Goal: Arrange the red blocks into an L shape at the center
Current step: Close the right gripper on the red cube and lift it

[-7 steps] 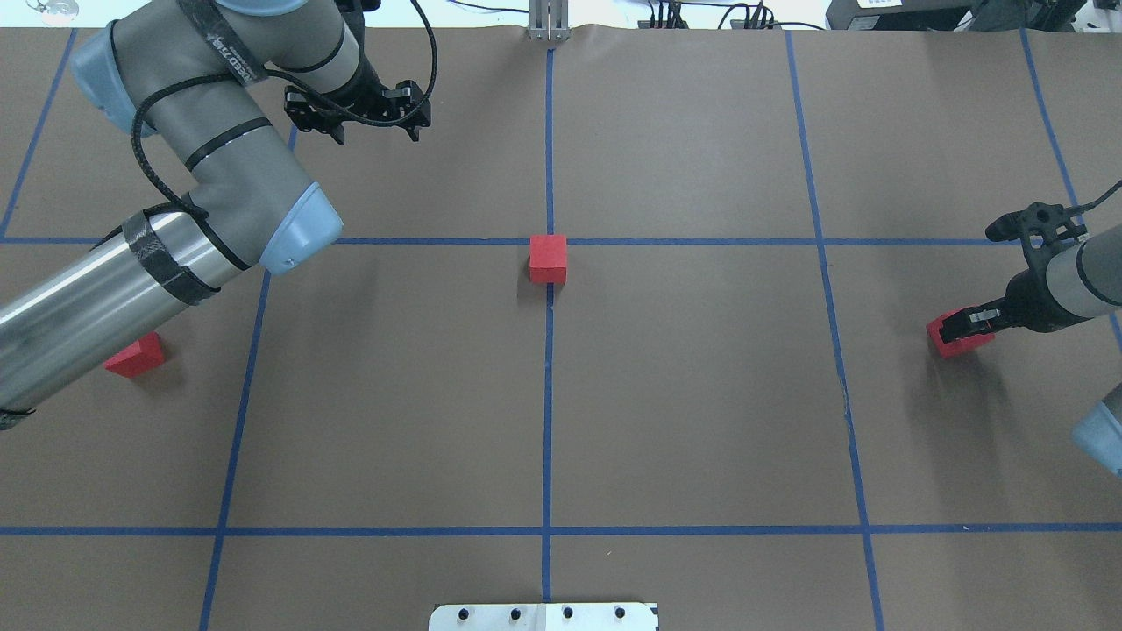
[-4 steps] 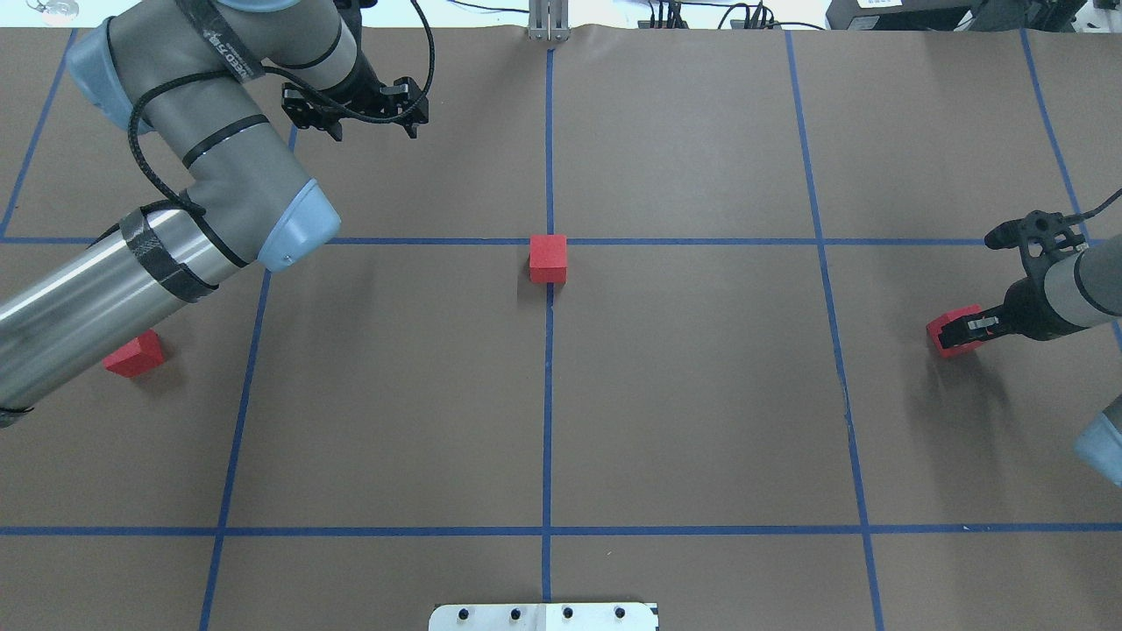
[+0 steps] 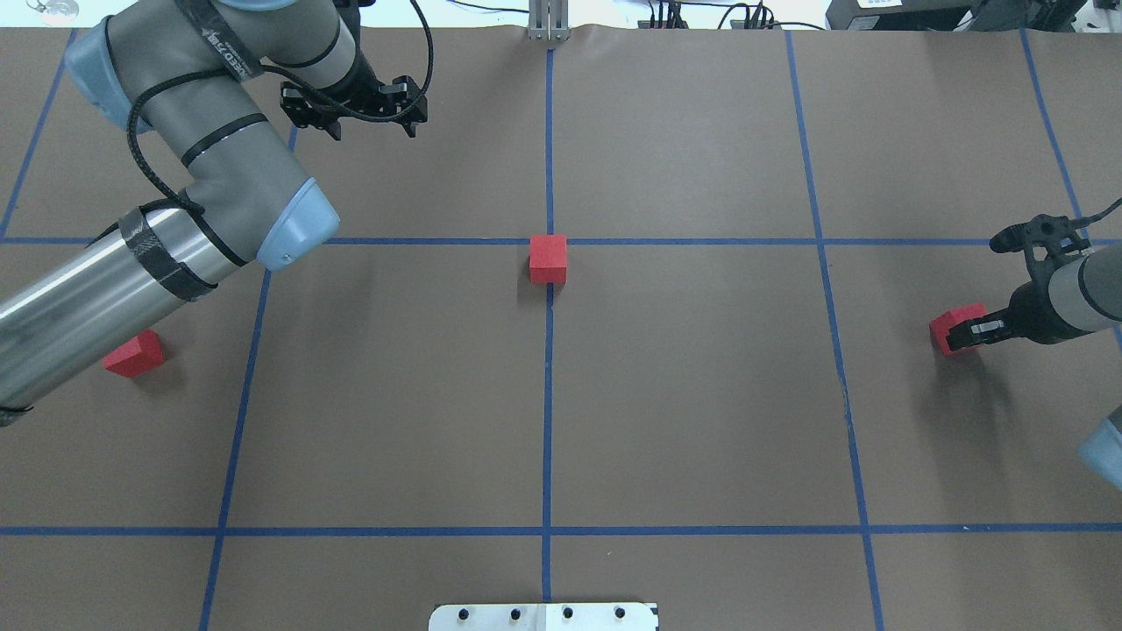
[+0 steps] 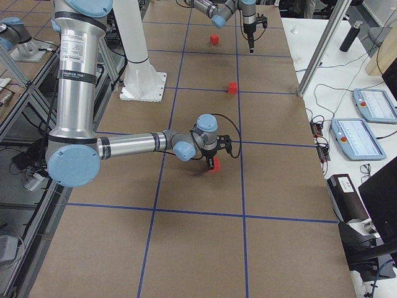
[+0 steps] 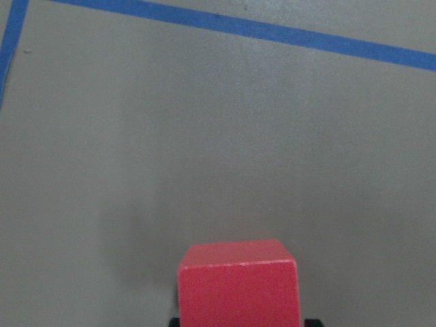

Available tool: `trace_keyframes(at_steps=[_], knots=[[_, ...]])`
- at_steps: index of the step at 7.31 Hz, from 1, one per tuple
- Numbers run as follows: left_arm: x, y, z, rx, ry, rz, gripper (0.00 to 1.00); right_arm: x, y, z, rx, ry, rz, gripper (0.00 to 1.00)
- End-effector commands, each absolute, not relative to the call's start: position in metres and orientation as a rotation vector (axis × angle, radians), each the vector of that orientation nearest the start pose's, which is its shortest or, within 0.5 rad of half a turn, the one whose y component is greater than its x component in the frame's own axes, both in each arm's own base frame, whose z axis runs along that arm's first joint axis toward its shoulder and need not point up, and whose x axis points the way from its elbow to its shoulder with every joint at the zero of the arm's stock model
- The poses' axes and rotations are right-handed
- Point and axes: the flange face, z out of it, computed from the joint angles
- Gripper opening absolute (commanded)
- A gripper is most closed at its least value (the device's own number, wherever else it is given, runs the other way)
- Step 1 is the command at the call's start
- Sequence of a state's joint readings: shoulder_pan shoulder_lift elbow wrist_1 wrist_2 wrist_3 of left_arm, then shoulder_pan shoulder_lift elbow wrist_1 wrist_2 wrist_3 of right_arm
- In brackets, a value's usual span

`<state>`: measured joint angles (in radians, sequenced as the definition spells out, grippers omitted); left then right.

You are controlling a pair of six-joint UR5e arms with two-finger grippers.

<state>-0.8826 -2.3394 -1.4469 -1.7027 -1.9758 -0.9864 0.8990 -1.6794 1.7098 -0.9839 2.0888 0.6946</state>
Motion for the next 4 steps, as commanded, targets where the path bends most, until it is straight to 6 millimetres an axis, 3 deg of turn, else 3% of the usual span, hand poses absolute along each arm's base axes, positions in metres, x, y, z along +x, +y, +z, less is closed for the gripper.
trace_keyframes(at_steps=[1,2,4], knots=[[0.399,-0.635,0.228,0.226,0.825,-0.125,1.0,-0.227,-0.425,0.568,0.178,-0.791,-0.147,0.0],[0.393,-0.639,0.228,0.229,0.825,-0.131,1.0,-0.215,-0.416,0.547,0.195,-0.818,-0.149,0.0],[0.377,-0.648,0.229,0.235,0.821,-0.148,1.0,-0.184,-0.44,0.508,0.201,-0.916,-0.107,0.0]])
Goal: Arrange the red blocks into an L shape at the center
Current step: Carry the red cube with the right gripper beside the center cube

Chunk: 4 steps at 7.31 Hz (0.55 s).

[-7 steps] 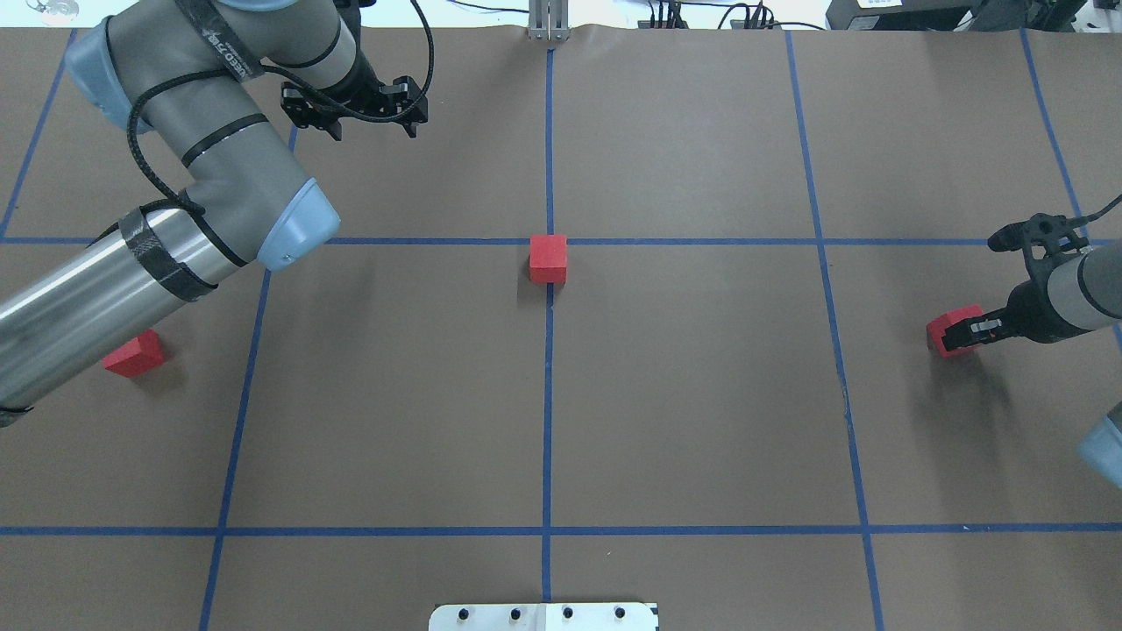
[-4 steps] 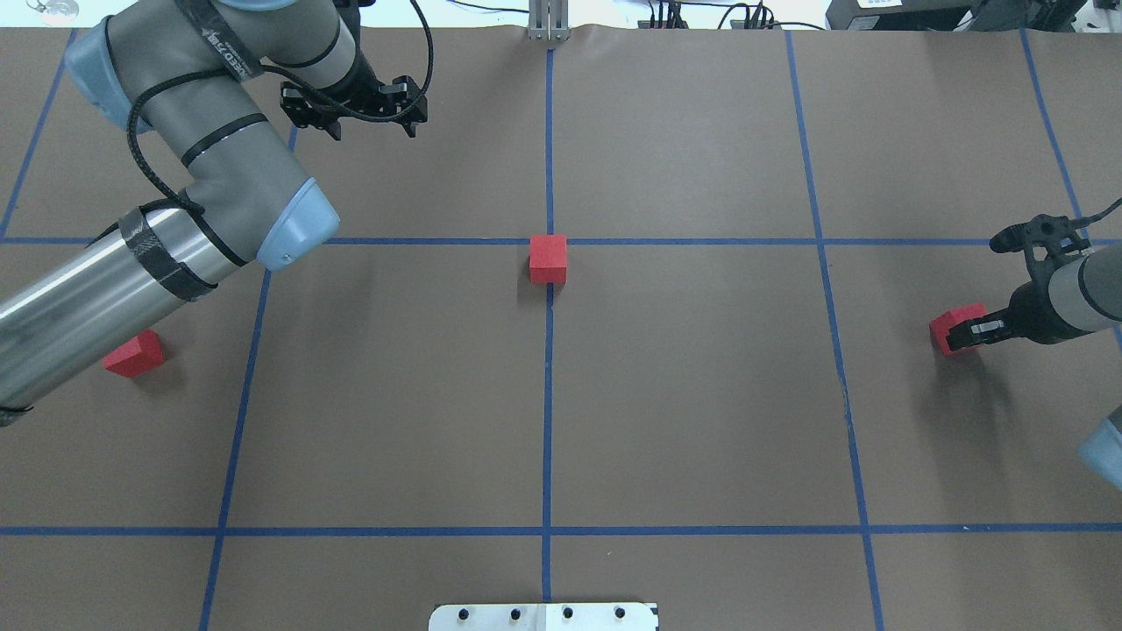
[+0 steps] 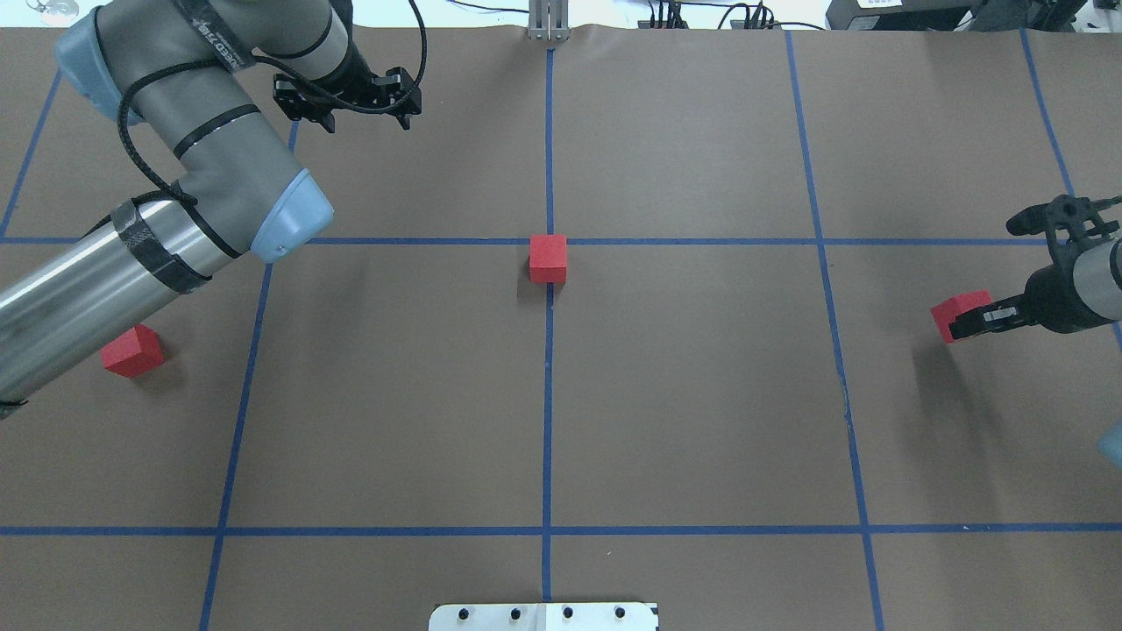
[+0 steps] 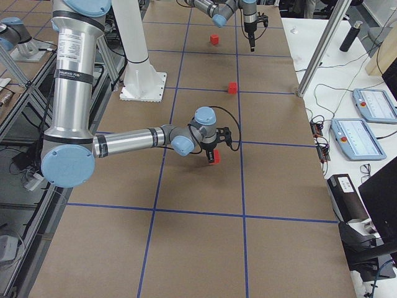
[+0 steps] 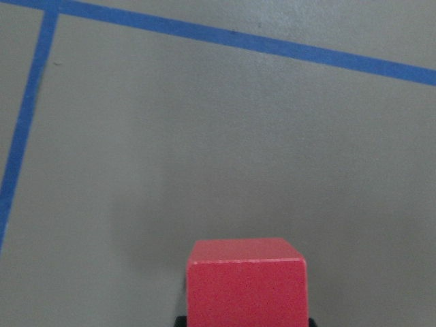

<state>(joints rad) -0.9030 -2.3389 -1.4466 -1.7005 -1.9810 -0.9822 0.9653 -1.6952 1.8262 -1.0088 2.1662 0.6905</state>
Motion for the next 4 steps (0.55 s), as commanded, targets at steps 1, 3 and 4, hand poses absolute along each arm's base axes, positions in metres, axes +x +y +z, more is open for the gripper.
trace_keyframes(at_steps=[1,3,4], knots=[[0.369,-0.652,0.241,0.243,0.807,-0.131,1.0,-0.201,-0.465,0.48,0.205,-0.92,-0.111,0.0],[0.338,-0.666,0.255,0.237,0.808,-0.11,1.0,-0.281,-0.523,0.353,0.13,-0.875,-0.138,0.0],[0.332,-0.668,0.269,0.231,0.796,-0.103,1.0,-0.33,-0.525,0.308,0.138,-0.798,-0.173,0.0]])
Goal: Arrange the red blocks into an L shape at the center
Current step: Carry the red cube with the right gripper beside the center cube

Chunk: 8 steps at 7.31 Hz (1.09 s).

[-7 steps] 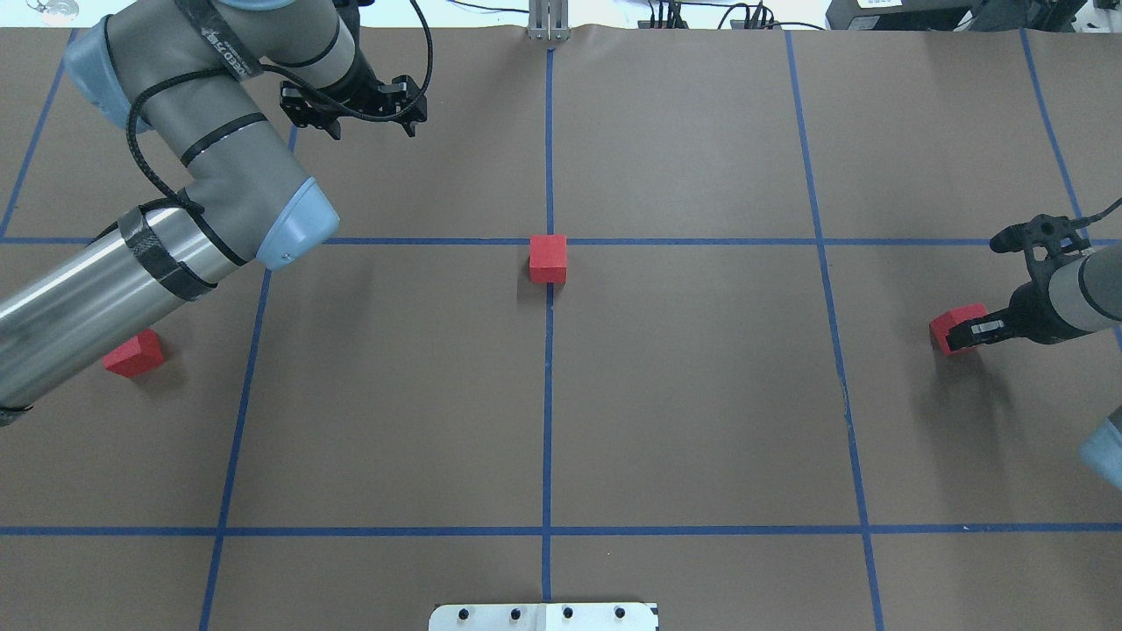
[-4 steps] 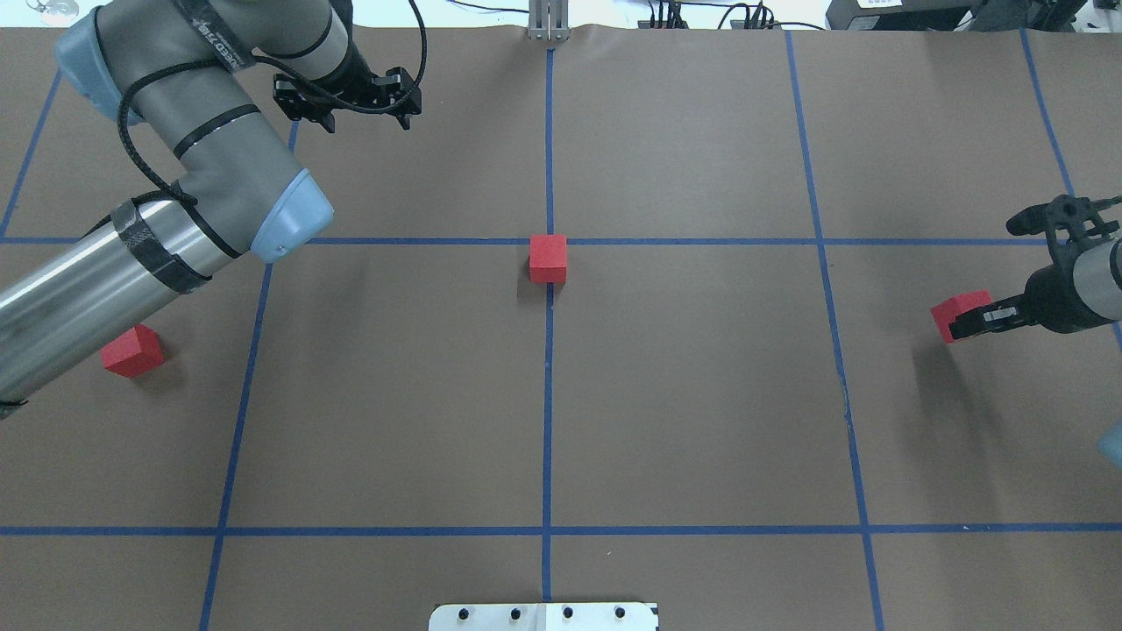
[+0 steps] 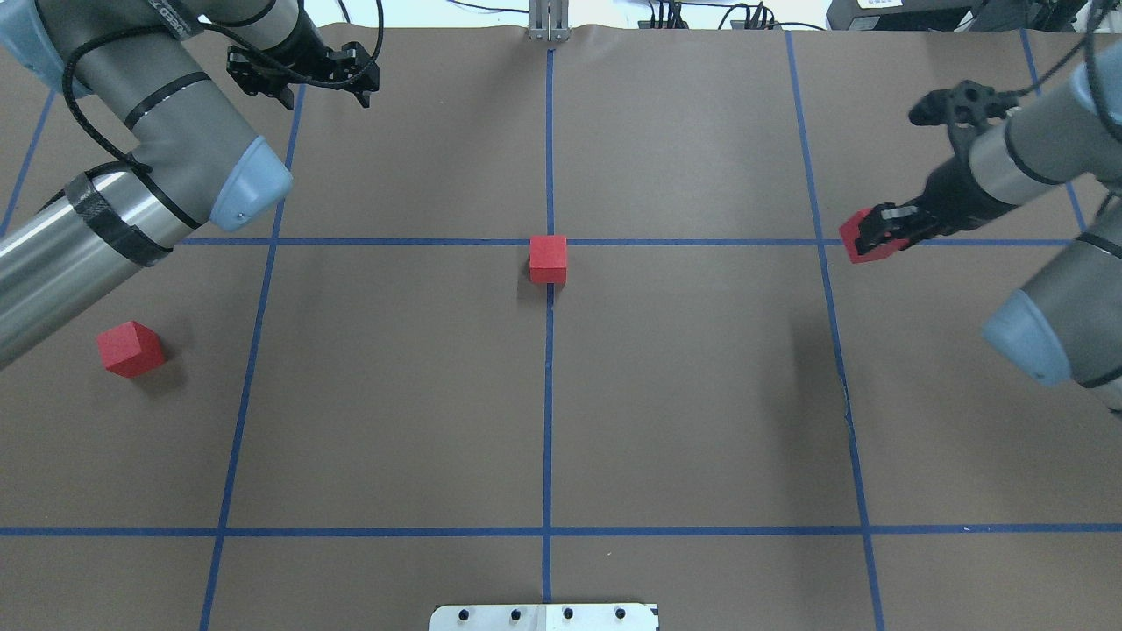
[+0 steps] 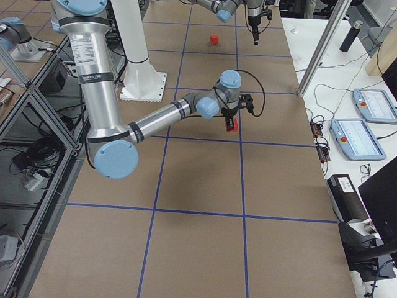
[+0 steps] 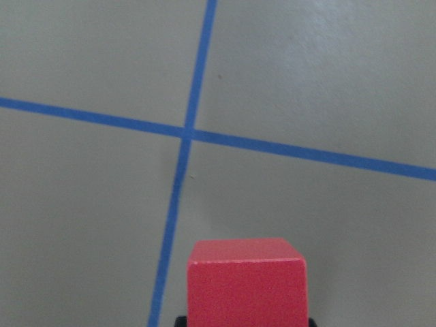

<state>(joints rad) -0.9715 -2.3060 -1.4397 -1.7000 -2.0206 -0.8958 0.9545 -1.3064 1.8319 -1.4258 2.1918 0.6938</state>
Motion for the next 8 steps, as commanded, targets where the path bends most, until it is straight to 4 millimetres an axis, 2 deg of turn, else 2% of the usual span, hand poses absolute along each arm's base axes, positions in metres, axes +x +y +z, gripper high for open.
trace_keyframes(at_steps=[1,2,3,4,5,6,7,8], knots=[[0.321,-0.677,0.278,0.233,0.78,-0.099,1.0,-0.364,-0.543,0.313,0.13,-0.777,-0.186,0.0],[0.315,-0.685,0.29,0.232,0.761,-0.085,1.0,-0.395,-0.539,0.313,0.161,-0.823,-0.227,0.0],[0.301,-0.692,0.294,0.242,0.754,-0.081,1.0,-0.421,-0.533,0.305,0.164,-0.83,-0.255,0.0],[0.283,-0.694,0.306,0.217,0.775,-0.069,1.0,-0.447,-0.536,0.276,0.18,-0.836,-0.256,0.0],[0.26,-0.701,0.315,0.225,0.773,-0.049,1.0,-0.469,-0.525,0.254,0.142,-0.863,-0.202,0.0],[0.242,-0.707,0.328,0.228,0.759,-0.041,1.0,-0.486,-0.511,0.228,0.135,-0.888,-0.166,0.0],[0.227,-0.714,0.338,0.226,0.757,-0.025,1.0,-0.513,-0.49,0.207,0.128,-0.898,-0.125,0.0],[0.219,-0.719,0.346,0.216,0.759,-0.02,1.0,-0.526,-0.475,0.2,0.13,-0.9,-0.114,0.04]])
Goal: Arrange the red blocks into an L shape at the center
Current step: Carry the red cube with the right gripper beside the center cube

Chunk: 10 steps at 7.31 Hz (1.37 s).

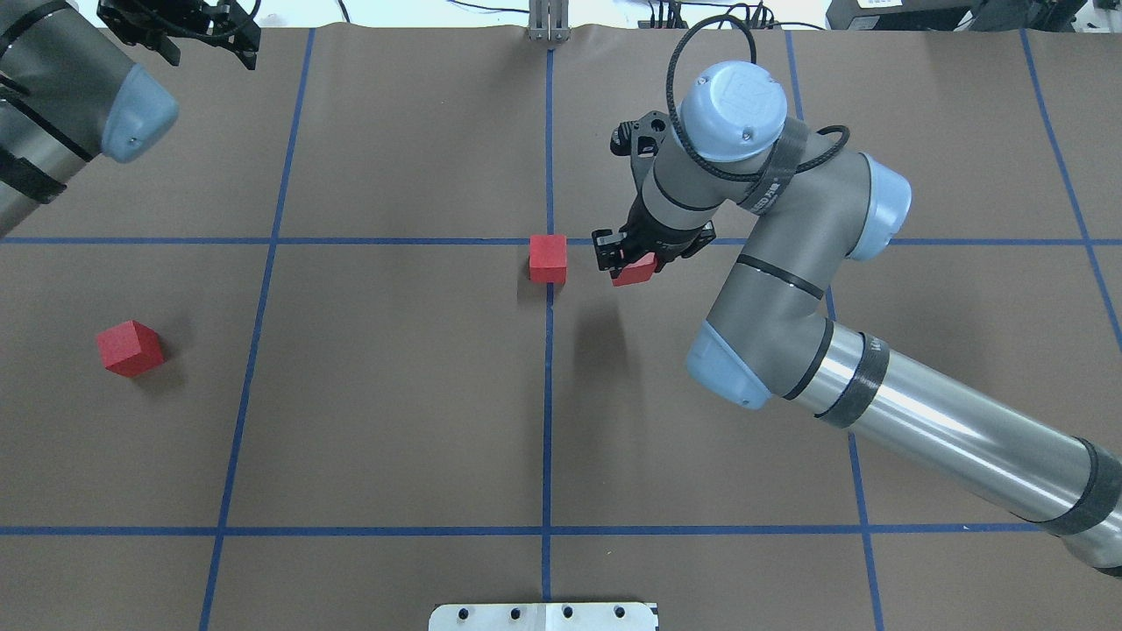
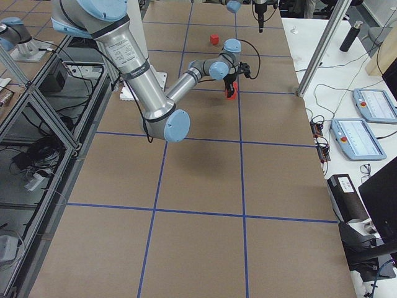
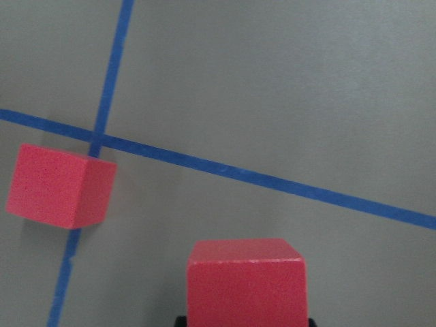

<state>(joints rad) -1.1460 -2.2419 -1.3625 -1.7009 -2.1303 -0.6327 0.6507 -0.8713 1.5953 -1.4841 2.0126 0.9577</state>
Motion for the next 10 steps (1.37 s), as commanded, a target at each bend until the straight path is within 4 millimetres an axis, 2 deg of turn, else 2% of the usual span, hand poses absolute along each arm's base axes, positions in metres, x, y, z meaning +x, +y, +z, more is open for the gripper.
trace_keyframes(at_steps=[1,3,4,5,8,10], knots=[[0.219,-0.72,0.352,0.208,0.755,-0.017,1.0,-0.542,-0.458,0.195,0.113,-0.903,-0.108,0.04],[0.214,-0.719,0.361,0.209,0.753,-0.022,1.0,-0.579,-0.425,0.176,0.108,-0.876,-0.057,0.05],[0.21,-0.715,0.378,0.212,0.748,0.004,1.0,-0.585,-0.423,0.167,0.132,-0.87,-0.038,0.13],[0.205,-0.713,0.388,0.213,0.753,0.01,1.0,-0.587,-0.423,0.167,0.142,-0.866,-0.035,0.14],[0.205,-0.712,0.387,0.217,0.757,0.011,1.0,-0.607,-0.438,0.175,0.158,-0.816,-0.016,0.14],[0.205,-0.712,0.388,0.215,0.756,0.011,1.0,-0.606,-0.441,0.175,0.174,-0.813,-0.007,0.18]])
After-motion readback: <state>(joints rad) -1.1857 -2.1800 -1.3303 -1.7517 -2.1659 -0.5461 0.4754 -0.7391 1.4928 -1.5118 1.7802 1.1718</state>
